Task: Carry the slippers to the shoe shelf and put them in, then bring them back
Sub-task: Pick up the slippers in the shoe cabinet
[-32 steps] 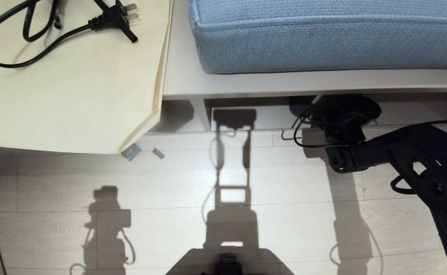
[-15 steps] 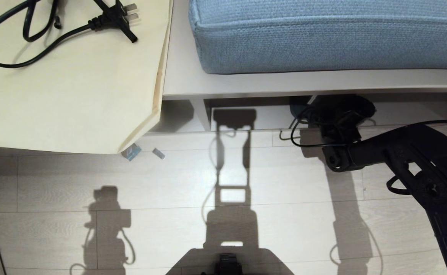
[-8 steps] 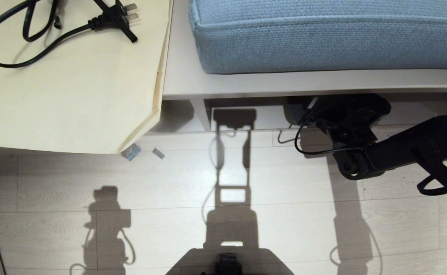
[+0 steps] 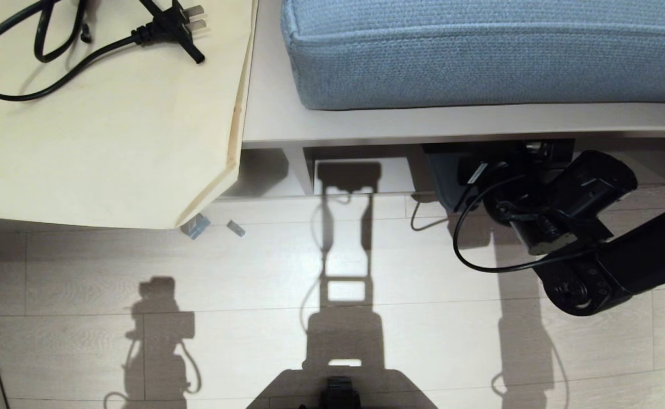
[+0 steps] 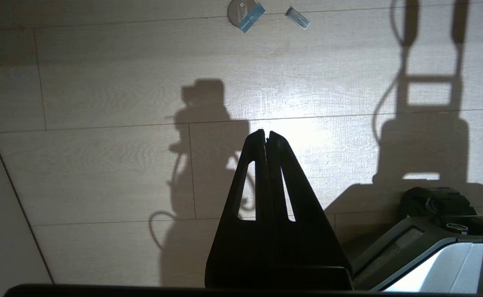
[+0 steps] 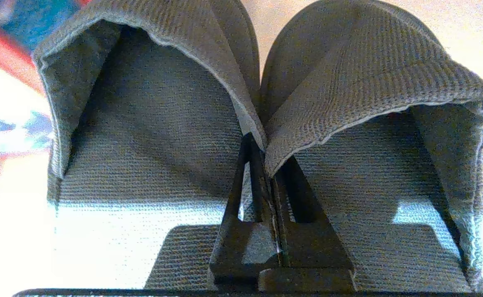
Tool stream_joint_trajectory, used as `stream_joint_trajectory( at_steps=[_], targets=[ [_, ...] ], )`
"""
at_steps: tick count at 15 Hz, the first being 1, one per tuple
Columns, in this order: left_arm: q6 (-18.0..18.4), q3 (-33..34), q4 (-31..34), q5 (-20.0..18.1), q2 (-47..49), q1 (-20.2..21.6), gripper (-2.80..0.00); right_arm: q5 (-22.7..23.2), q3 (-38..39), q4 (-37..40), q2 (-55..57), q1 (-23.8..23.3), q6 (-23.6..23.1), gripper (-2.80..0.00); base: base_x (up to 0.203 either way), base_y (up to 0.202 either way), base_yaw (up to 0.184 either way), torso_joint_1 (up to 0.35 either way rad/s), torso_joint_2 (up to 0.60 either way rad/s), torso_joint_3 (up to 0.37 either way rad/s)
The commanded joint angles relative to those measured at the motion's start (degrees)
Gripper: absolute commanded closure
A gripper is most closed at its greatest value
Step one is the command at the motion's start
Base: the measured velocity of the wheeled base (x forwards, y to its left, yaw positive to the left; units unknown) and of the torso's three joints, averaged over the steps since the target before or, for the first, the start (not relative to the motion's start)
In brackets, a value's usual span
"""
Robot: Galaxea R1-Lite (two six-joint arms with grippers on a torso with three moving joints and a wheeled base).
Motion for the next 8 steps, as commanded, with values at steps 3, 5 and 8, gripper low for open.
stream_joint_trajectory(
  at_steps=[3,5,8],
  targets=[
    [-0.11,0.44,-0.11,-0.01,0.07,-0.02,0.0,-0.03,8.78,-0.84,-3.09,1.45,-0.22,0.0,0.0,0.0,0.0,0.0,0.0,0.0],
    [-0.11,0.44,-0.11,-0.01,0.07,-0.02,0.0,-0.04,10.52,-0.84,-3.17,2.31,-0.37,0.0,0.0,0.0,0.0,0.0,0.0,0.0],
    [-0.11,0.44,-0.11,-0.01,0.07,-0.02,0.0,1.09,14.27,-0.84,-5.54,3.55,-1.43,0.0,0.0,0.0,0.0,0.0,0.0,0.0]
  ],
)
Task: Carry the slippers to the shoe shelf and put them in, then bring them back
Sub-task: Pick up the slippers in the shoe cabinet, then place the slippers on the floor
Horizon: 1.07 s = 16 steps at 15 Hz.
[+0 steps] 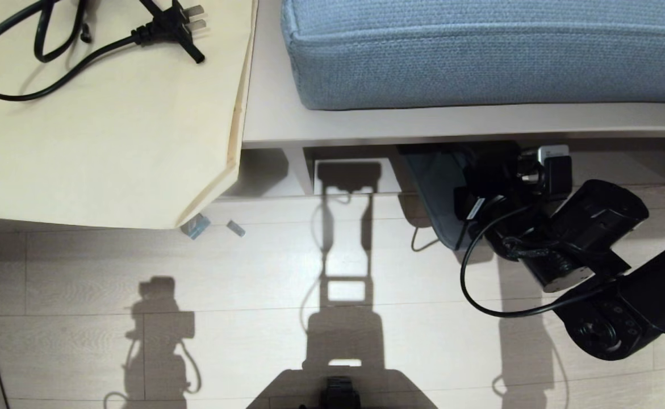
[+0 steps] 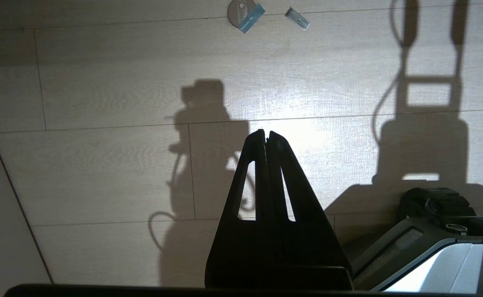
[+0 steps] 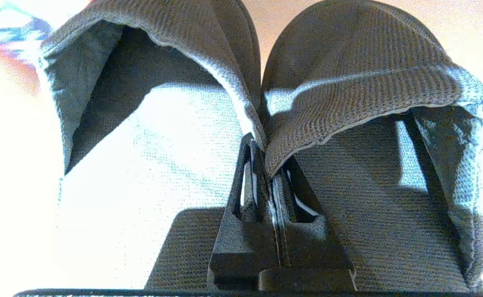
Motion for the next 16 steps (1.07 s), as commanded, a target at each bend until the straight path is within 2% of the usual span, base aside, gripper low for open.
stream_joint_trajectory(
  at_steps=[1,6,10,13,16],
  targets=[
    [-0.05,0.44,0.0,0.01,0.07,-0.02,0.0,1.08,4.16,-0.49,-2.89,1.24,-0.27,0.0,0.0,0.0,0.0,0.0,0.0,0.0],
    [0.04,0.44,0.09,0.01,0.07,-0.02,0.0,1.43,16.4,-0.48,-12.61,3.9,-0.35,0.0,0.0,0.0,0.0,0.0,0.0,0.0],
    [0.04,0.44,0.09,0.01,0.07,-0.02,0.0,1.08,24.46,3.54,-25.89,6.06,-0.33,0.0,0.0,0.0,0.0,0.0,0.0,0.0],
    [0.04,0.44,0.09,0.01,0.07,-0.02,0.0,0.9,26.37,11.16,-37.91,6.45,-0.33,0.0,0.0,0.0,0.0,0.0,0.0,0.0],
    [0.04,0.44,0.0,0.01,0.07,-0.02,0.0,1.01,25.53,27.06,-53.32,6.58,-0.08,0.0,0.0,0.0,0.0,0.0,0.0,0.0]
  ],
)
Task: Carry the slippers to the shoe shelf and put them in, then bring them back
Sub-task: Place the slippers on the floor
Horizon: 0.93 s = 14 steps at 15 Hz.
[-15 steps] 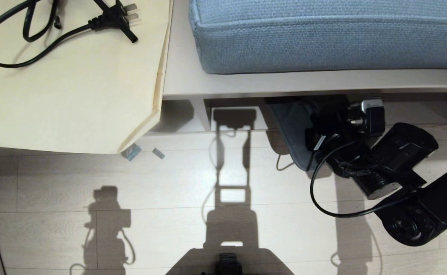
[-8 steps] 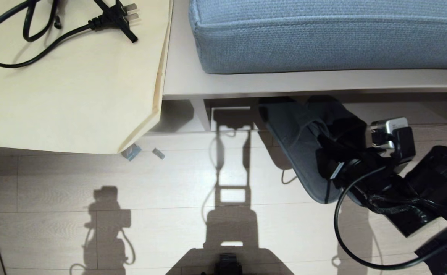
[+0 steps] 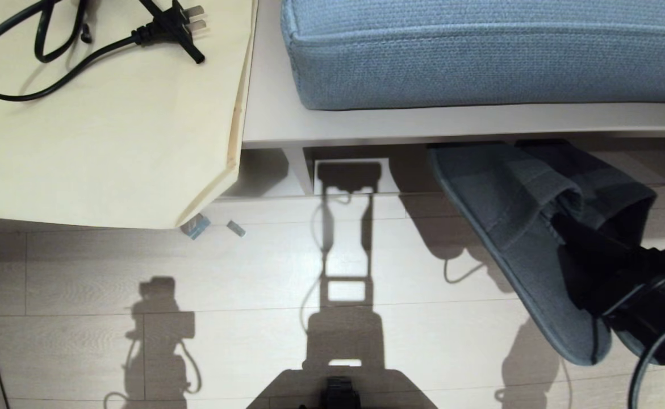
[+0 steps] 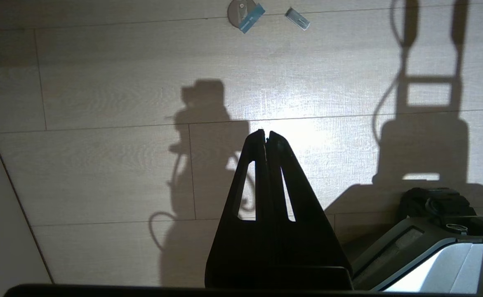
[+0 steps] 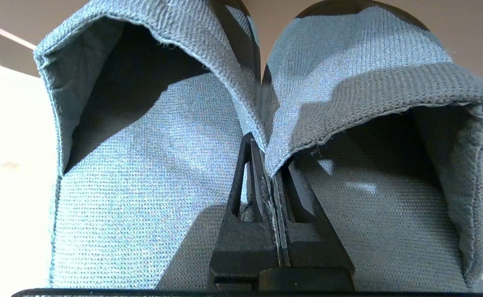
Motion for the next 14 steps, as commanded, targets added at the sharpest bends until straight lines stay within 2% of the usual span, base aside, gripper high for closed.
stream_joint_trajectory(
  at_steps=[1,3,6,10,14],
  targets=[
    [0.04,0.44,-0.03,0.01,0.07,-0.02,0.0,0.07,-1.8,13.6,-16.71,0.09,0.11,0.0,0.0,0.0,0.0,0.0,0.0,0.0],
    [-0.04,0.44,0.06,0.01,0.07,-0.02,0.0,0.14,-4.59,25.7,-25.1,-0.3,0.52,0.0,0.0,0.0,0.0,0.0,0.0,0.0],
    [0.04,0.44,0.06,0.01,0.07,-0.02,0.0,0.18,-6.21,34.9,-32.14,-3.56,1.49,0.0,0.0,0.0,0.0,0.0,0.0,0.0],
    [0.98,0.44,0.06,-0.22,0.07,-0.02,0.0,0.44,-6.36,38.43,-36.96,-11.41,1.62,0.0,0.0,0.0,0.0,0.0,0.0,0.0],
    [1.36,0.44,0.24,-0.25,0.07,-0.02,0.0,1.72,-5.18,38.77,-39.64,-21.44,1.47,0.0,0.0,0.0,0.0,0.0,0.0,0.0]
  ],
)
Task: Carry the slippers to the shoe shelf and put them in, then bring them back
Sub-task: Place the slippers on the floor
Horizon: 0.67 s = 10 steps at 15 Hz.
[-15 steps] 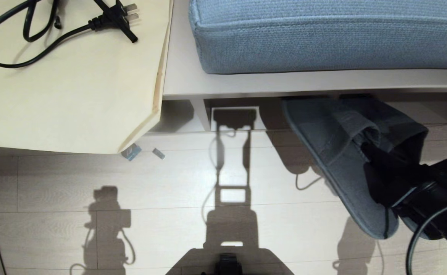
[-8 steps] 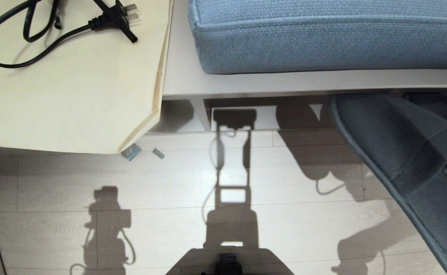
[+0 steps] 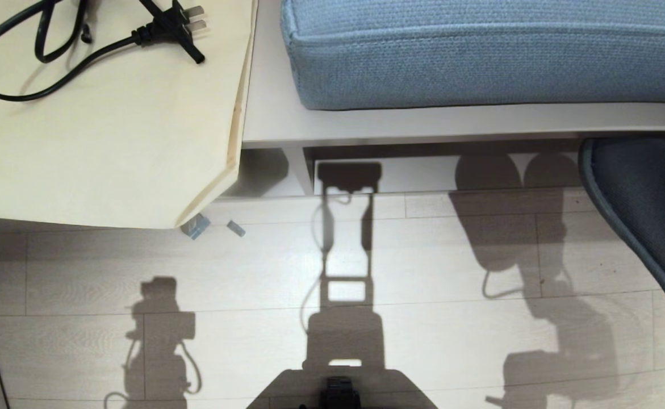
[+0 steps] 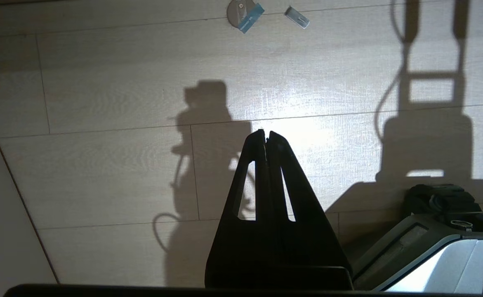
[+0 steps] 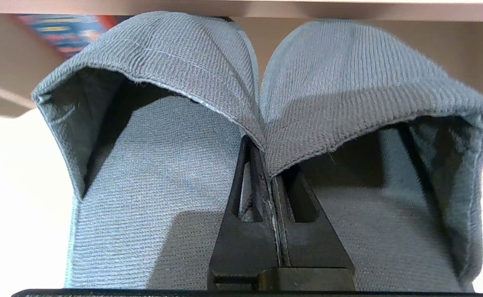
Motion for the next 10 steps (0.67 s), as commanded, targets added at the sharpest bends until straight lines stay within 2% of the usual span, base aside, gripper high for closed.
stream_joint_trajectory(
  at_steps=[1,7,10],
  targets=[
    [0.07,0.44,0.18,0.0,0.07,0.0,0.0,1.89,0.87,-0.27,-3.56,-5.81,-0.12,0.0,0.0,0.0,0.0,0.0,0.0,0.0],
    [0.33,0.44,0.26,0.44,0.07,0.0,0.0,10.17,9.3,1.93,-15.59,-7.72,0.07,0.0,0.0,0.0,0.0,0.0,0.0,0.0],
    [0.42,0.44,0.26,0.23,0.07,0.0,0.0,11.37,12.88,9.41,-21.98,-7.31,0.02,0.0,0.0,0.0,0.0,0.0,0.0,0.0]
  ],
)
